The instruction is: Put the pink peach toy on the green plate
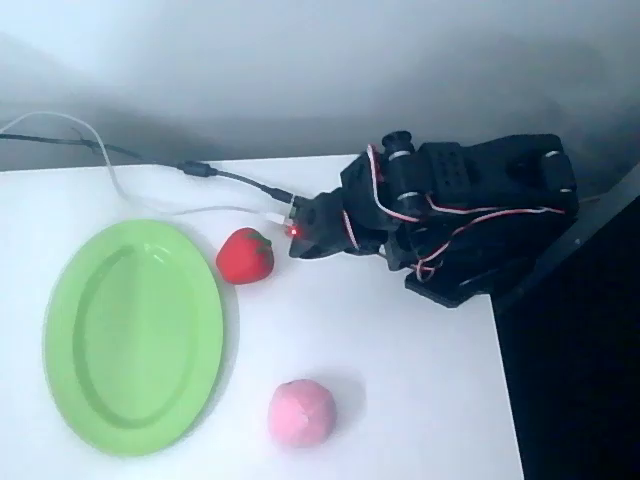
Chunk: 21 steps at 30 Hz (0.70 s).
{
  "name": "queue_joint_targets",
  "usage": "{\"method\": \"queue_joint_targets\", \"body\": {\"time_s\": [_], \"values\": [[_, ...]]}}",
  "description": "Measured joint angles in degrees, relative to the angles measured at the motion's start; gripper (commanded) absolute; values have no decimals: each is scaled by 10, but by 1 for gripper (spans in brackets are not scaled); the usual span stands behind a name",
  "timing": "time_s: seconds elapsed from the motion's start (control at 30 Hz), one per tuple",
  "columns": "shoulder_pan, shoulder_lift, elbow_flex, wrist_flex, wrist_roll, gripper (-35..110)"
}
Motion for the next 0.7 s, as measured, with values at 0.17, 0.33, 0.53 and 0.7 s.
{"method": "queue_joint_targets", "body": {"time_s": [0.17,0.33,0.53,0.7], "values": [[-56,-128,-137,0,77,30],[-143,-223,-251,0,166,33],[-273,-300,-302,-21,231,32],[-368,-333,-304,-40,256,34]]}}
